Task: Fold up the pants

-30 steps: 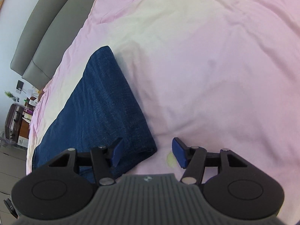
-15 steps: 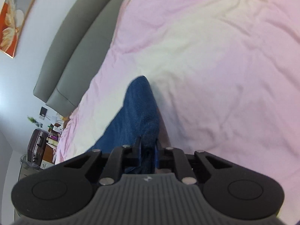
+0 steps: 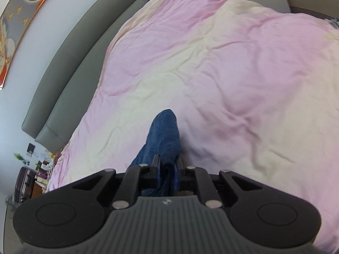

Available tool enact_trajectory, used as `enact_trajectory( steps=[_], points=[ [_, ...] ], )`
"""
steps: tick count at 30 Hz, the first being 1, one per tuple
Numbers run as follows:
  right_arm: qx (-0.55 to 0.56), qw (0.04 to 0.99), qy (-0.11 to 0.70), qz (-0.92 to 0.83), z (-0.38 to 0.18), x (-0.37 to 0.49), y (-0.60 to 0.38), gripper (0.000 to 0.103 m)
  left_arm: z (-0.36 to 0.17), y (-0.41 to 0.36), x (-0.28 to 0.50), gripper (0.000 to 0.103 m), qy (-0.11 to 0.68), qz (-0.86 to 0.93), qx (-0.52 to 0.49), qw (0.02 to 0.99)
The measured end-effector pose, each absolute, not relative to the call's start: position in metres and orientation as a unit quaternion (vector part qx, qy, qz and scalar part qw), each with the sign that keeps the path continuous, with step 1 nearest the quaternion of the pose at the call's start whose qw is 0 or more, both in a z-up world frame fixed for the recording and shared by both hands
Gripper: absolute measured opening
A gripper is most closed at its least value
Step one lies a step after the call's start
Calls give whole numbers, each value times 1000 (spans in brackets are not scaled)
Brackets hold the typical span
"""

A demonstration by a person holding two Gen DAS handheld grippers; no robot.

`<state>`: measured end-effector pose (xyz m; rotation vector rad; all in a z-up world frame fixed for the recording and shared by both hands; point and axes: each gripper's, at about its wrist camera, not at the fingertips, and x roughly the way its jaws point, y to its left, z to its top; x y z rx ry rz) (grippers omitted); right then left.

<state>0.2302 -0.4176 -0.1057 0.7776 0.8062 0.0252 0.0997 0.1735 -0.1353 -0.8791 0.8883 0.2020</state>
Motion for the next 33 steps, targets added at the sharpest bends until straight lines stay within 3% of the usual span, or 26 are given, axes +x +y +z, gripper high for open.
enact_trajectory(
  steps=[6,9,13,15,22,26,33],
  points=[
    [403,806,431,-52,-172,187,-457,7,-155,159,117,31,462,124,-360,801],
    [396,794,457,-62,-192,188,-458,8,-157,161,125,43,489,138,-341,791],
    [312,812,490,-62,-191,198,-447,24,-128,153,123,58,500,146,-245,818],
    [256,826,499,-60,-180,196,-446,33,-106,146,113,54,496,171,-172,834],
    [130,868,479,7,-146,182,-443,36,-60,103,122,53,442,47,-116,888],
    [135,853,496,95,-140,204,-446,56,-59,44,151,53,427,-71,-9,901],
    [104,822,542,139,-144,252,-456,58,-83,-50,206,53,435,-184,104,875]
  ],
)
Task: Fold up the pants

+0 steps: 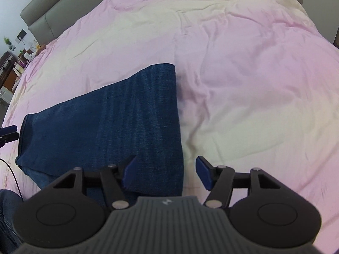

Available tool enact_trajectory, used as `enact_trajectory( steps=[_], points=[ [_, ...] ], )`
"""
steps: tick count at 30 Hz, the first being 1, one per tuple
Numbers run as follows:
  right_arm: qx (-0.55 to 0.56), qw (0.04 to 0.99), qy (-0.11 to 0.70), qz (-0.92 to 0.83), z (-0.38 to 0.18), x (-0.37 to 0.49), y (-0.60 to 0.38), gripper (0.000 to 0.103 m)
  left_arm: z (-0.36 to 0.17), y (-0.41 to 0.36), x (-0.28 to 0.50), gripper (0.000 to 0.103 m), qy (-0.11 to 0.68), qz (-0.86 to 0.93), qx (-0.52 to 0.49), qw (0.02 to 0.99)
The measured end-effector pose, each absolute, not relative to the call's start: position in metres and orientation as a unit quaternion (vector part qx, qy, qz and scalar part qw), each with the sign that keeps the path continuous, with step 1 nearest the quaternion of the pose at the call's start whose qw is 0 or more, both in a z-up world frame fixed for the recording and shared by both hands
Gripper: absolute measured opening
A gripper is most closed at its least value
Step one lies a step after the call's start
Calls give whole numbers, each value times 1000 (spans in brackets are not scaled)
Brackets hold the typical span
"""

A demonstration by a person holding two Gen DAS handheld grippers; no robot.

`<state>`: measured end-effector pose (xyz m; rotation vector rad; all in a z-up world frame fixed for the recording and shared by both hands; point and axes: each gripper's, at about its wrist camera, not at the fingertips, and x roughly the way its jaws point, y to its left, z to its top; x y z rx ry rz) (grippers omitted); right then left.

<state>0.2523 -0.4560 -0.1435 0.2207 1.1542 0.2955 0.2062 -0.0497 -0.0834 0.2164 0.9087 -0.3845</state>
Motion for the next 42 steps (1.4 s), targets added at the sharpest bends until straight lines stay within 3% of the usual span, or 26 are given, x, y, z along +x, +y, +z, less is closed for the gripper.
enact_trajectory(
  steps=[3,7,11,22,29,36,42],
  points=[
    [93,826,541,132,-152,268,-457,56,-104,-76,230,48,435,-208,129,866],
    [127,821,534,155,-164,287,-456,45,-131,-104,262,25,448,-206,163,855],
    [128,820,534,162,-176,305,-451,40,-153,-121,290,15,461,-199,181,846],
    [193,791,550,187,-210,333,-455,40,-177,-141,322,12,500,-198,216,815],
    [190,786,559,185,-206,321,-455,40,-136,-139,271,12,493,-229,247,802],
    [199,770,573,196,-215,319,-459,40,-132,-151,196,12,520,-299,297,743],
    [246,755,574,200,-221,318,-471,23,-159,-155,186,7,534,-282,285,744]
  ],
)
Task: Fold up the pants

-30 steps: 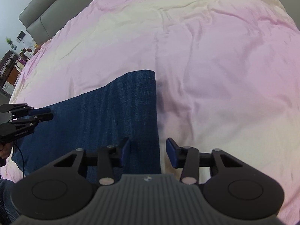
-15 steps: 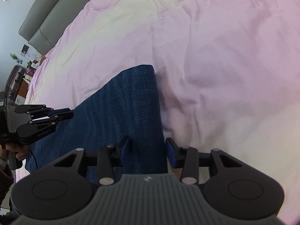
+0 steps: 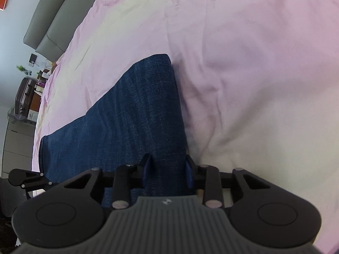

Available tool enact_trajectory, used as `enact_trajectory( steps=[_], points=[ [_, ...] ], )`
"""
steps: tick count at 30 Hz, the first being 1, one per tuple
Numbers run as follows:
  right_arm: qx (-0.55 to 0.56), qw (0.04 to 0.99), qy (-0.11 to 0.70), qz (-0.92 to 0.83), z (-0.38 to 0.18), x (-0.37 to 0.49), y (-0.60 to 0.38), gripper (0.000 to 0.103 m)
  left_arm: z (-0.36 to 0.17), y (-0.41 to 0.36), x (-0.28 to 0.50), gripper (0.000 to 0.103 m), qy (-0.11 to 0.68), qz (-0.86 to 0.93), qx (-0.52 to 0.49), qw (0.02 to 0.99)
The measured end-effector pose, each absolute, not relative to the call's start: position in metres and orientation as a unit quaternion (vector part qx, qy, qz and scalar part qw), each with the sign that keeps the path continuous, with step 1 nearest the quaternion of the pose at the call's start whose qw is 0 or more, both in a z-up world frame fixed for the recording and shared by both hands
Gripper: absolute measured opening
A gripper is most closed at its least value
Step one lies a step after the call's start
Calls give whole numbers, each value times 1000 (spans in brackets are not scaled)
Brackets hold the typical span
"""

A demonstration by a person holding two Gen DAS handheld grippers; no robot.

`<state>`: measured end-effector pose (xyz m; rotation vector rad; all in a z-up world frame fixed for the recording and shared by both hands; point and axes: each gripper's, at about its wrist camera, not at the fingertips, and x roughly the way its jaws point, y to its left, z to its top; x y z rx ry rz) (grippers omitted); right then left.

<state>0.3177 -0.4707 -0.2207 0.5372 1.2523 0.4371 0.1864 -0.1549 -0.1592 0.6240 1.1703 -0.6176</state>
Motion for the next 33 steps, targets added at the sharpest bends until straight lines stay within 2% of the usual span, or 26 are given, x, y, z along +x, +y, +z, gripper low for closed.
enact_trajectory(
  steps=[2,5,13,17,24,29,33],
  points=[
    [237,759,571,205,-207,316,-467,16,-169,-158,185,5,532,-281,297,742],
    [226,762,568,213,-182,313,-459,12,-171,-160,183,5,527,-278,306,742],
    [205,775,557,218,-95,311,-413,10,-140,-122,147,9,503,-271,282,771],
    [203,777,549,231,-53,306,-379,10,-107,-76,135,14,480,-237,220,815],
    [178,778,547,252,-1,304,-293,10,-82,42,128,15,481,-124,95,863],
    [161,770,548,283,13,301,-216,11,-99,101,123,15,491,-73,28,868],
    [152,756,561,300,2,300,-150,11,-121,123,126,14,492,-46,-2,869]
  ],
)
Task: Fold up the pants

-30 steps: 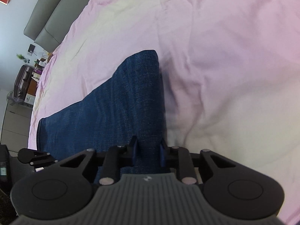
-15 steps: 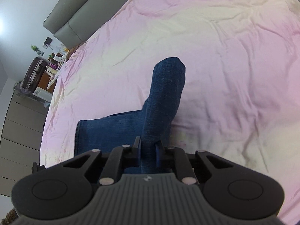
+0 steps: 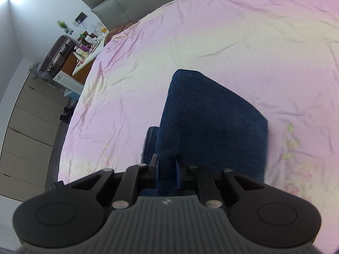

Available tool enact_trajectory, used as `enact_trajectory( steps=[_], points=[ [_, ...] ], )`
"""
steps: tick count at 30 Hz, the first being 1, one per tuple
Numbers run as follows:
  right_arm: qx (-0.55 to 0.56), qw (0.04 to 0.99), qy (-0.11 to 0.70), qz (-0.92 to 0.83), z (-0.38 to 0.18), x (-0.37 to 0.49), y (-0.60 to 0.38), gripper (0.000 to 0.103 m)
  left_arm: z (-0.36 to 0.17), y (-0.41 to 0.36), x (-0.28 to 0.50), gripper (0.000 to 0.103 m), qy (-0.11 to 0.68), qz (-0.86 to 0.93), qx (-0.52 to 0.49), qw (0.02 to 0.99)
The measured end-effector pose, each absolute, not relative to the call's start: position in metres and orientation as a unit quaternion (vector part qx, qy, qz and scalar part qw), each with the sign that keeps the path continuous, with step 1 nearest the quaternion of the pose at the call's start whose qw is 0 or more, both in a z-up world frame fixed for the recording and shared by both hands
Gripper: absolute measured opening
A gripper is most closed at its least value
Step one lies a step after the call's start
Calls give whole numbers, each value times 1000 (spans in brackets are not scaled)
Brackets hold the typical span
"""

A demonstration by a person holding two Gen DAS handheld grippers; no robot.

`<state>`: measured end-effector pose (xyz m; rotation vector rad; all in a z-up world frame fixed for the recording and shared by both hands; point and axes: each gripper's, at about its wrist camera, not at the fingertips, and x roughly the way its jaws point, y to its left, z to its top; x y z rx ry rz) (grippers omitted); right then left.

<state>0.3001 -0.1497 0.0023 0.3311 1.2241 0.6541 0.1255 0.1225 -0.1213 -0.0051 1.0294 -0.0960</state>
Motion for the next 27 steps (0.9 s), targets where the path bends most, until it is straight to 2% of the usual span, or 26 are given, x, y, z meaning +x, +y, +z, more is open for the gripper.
enact_trajectory(
  steps=[10,12,15,19,21,23,24,26,27],
  points=[
    [120,717,615,305,-71,309,-6,10,-124,158,118,12,465,-45,-96,879],
    [117,709,627,302,-90,312,11,0,-119,166,115,12,461,-40,-105,880],
    [145,678,644,323,-112,316,37,0,-112,173,111,12,456,-36,-120,881],
    [104,696,629,331,-115,312,68,0,-102,186,105,13,447,-31,-174,877],
    [77,713,612,333,-111,310,68,0,-94,191,98,19,432,-39,-209,877],
    [58,727,596,334,-104,307,58,0,-87,191,92,32,418,-47,-237,876],
    [57,734,587,338,-100,303,46,0,-85,190,91,35,414,-53,-249,874],
    [57,748,570,336,-94,296,26,0,-83,183,90,55,416,-67,-266,867],
    [58,757,559,334,-92,291,15,0,-83,178,89,59,417,-68,-269,866]
  ],
)
